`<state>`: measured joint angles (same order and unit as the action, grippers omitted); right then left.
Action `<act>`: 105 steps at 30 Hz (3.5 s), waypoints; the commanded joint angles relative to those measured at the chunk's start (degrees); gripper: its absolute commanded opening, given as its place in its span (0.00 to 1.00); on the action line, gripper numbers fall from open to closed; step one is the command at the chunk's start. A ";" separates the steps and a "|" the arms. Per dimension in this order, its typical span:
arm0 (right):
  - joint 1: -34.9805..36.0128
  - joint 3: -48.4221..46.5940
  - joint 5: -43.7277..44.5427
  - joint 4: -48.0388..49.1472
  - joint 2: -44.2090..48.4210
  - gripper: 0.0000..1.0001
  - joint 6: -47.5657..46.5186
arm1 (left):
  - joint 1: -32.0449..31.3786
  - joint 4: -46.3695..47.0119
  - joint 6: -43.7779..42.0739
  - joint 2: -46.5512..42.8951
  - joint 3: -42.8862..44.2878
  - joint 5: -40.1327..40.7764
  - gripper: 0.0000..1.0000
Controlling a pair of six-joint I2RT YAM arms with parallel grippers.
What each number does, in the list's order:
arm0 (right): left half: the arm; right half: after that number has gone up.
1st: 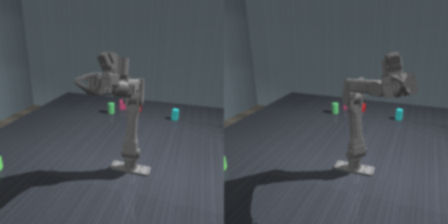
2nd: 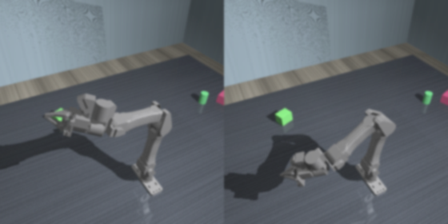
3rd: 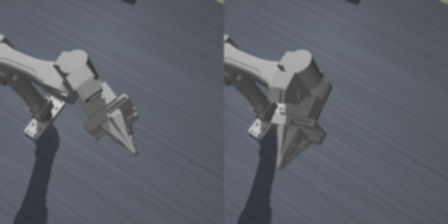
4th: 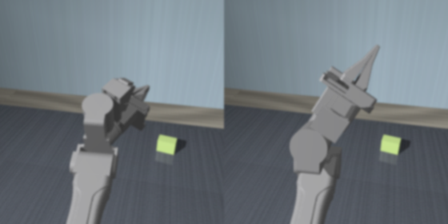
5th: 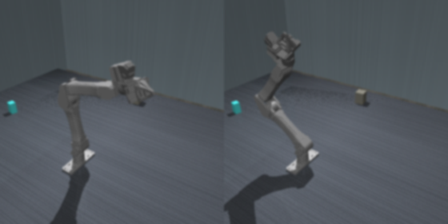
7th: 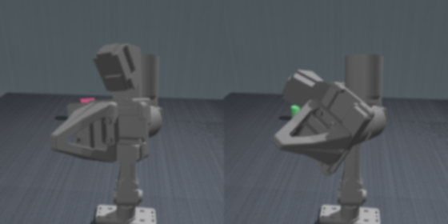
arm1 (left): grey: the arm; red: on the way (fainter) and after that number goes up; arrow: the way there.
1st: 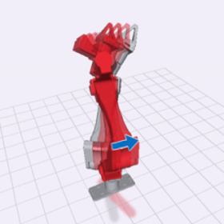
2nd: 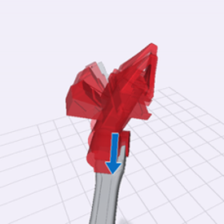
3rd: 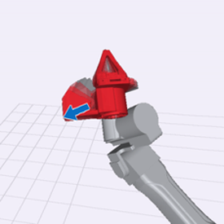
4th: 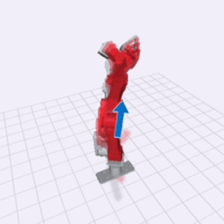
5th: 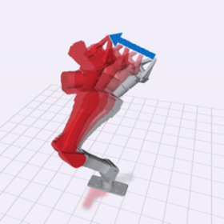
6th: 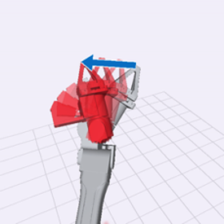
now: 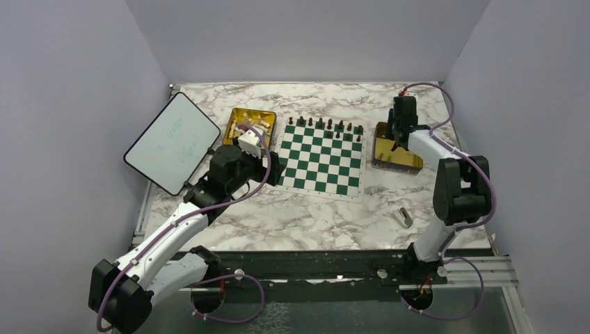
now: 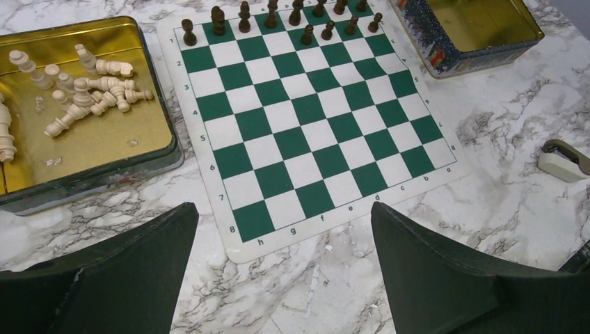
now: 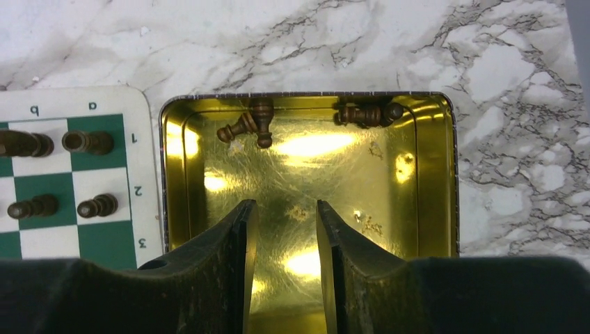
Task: Set up the chess pieces on the board
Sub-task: Pick up the chess piece from the storage box.
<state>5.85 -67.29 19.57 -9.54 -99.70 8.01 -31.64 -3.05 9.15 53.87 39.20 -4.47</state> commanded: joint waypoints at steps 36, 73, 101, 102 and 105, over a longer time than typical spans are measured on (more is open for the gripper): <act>-4.21 -2.54 -8.27 13.99 -14.71 0.31 -3.46 | -0.18 1.20 -0.80 -0.68 0.11 0.56 0.94; -4.18 -9.96 -15.23 -17.85 1.28 0.11 0.34 | -0.18 11.91 -8.42 -2.63 -6.08 -11.33 0.84; 6.20 3.56 -50.35 -7.48 18.74 0.10 7.64 | -0.18 22.91 -6.68 6.43 -3.15 -16.80 0.84; 6.90 3.60 -50.80 -7.51 18.76 0.10 7.72 | -0.18 22.88 -10.54 6.75 -3.32 -16.15 0.83; 9.03 3.40 -51.39 -8.51 18.56 0.10 7.65 | -0.16 23.21 -14.00 9.35 -1.04 -15.52 0.81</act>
<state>12.82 -63.66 -27.18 -20.40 -83.18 15.03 -31.64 17.69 7.79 60.51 35.44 -17.72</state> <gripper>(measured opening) 0.146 0.829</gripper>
